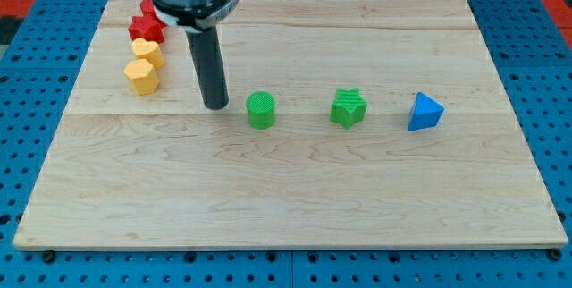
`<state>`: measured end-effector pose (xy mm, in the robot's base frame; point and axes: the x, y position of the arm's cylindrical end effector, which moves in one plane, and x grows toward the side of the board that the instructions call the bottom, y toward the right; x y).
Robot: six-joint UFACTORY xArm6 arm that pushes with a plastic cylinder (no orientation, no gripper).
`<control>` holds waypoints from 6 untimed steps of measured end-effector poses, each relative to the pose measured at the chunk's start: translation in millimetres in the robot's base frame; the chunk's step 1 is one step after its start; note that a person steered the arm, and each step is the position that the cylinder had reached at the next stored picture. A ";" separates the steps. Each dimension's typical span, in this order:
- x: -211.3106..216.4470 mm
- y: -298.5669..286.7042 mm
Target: Slightly move the green circle towards bottom
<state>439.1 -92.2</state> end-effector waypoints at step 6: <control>9.0 40.0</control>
